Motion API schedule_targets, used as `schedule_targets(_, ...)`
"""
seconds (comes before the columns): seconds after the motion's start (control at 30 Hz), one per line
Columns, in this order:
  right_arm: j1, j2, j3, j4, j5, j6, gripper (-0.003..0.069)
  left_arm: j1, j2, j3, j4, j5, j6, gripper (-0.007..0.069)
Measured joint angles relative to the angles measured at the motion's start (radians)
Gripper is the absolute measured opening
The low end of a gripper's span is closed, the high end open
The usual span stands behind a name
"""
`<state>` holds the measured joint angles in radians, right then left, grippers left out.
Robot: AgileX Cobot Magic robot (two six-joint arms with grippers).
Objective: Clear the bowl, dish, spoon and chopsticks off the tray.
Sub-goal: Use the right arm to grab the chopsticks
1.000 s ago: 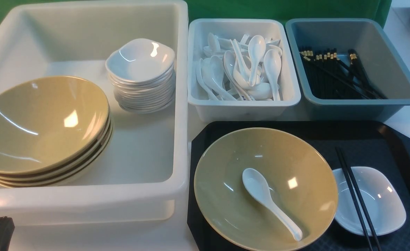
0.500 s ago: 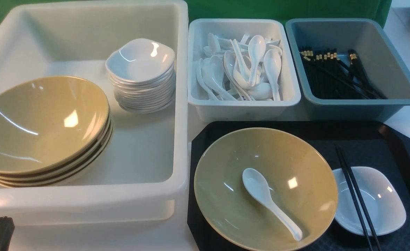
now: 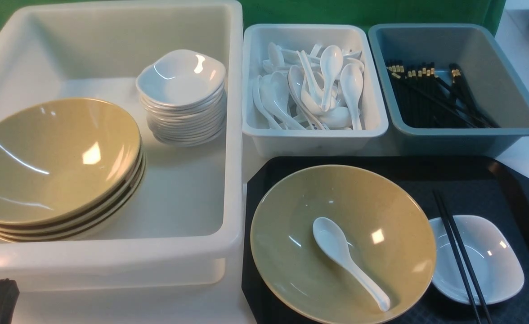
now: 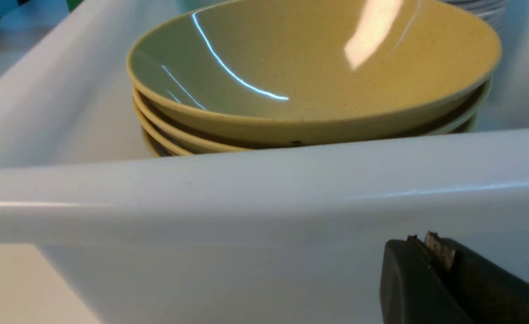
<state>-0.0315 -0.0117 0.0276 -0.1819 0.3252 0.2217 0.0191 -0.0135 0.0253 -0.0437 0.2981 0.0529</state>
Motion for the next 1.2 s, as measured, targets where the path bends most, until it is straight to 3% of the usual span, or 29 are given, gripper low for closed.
schedule_targets(0.1, 0.000, 0.000, 0.000, 0.016, -0.002, 0.038, 0.0238, -0.001, 0.000, 0.000, -0.182, -0.044, -0.085, -0.0011)
schedule_targets(0.2, 0.000, 0.000, 0.000, 0.079, -0.015, 0.184, 0.0238, -0.001, 0.000, 0.000, -0.481, -0.099, -0.258, -0.0011)
schedule_targets(0.27, 0.000, 0.000, 0.000, 0.147, -0.037, 0.359, 0.0238, -0.002, 0.000, 0.000, -0.689, -0.131, -0.352, -0.0011)
schedule_targets(0.3, 0.000, 0.000, 0.000, 0.199, -0.058, 0.519, 0.0238, -0.002, 0.000, 0.000, -0.836, -0.155, -0.417, -0.0011)
schedule_targets(0.43, 0.000, 0.000, 0.000, 0.252, -0.082, 0.810, 0.0238, -0.002, 0.000, 0.000, -1.037, -0.194, -0.469, -0.0011)
schedule_targets(0.53, 0.000, 0.000, 0.000, 0.258, -0.085, 0.828, 0.0238, -0.002, 0.000, 0.000, -1.059, -0.209, -0.447, -0.0011)
schedule_targets(0.67, 0.000, 0.000, 0.000, 0.261, -0.064, 0.704, 0.0238, -0.002, 0.000, 0.000, -1.073, -0.193, -0.412, -0.0011)
schedule_targets(0.8, 0.002, 0.000, 0.000, 0.296, -0.031, 0.650, 0.0238, -0.002, 0.000, -0.063, -1.032, -0.123, -0.274, -0.0011)
schedule_targets(0.9, 0.041, 0.000, -0.047, 0.341, 0.020, 0.473, 0.0238, -0.002, 0.005, -0.259, -0.901, 0.001, 0.017, -0.0011)
schedule_targets(1.0, 0.071, 0.006, -0.140, 0.342, 0.067, 0.335, 0.0237, -0.002, 0.070, -0.386, -0.811, 0.107, 0.152, -0.0011)
schedule_targets(1.1, 0.096, 0.116, -0.314, 0.314, 0.172, 0.134, 0.0197, -0.002, 0.251, -0.575, -0.629, 0.291, 0.218, -0.0011)
schedule_targets(1.2, 0.101, 0.228, -0.423, 0.279, 0.270, 0.023, 0.0148, -0.001, 0.390, -0.710, -0.486, 0.440, 0.228, -0.0011)
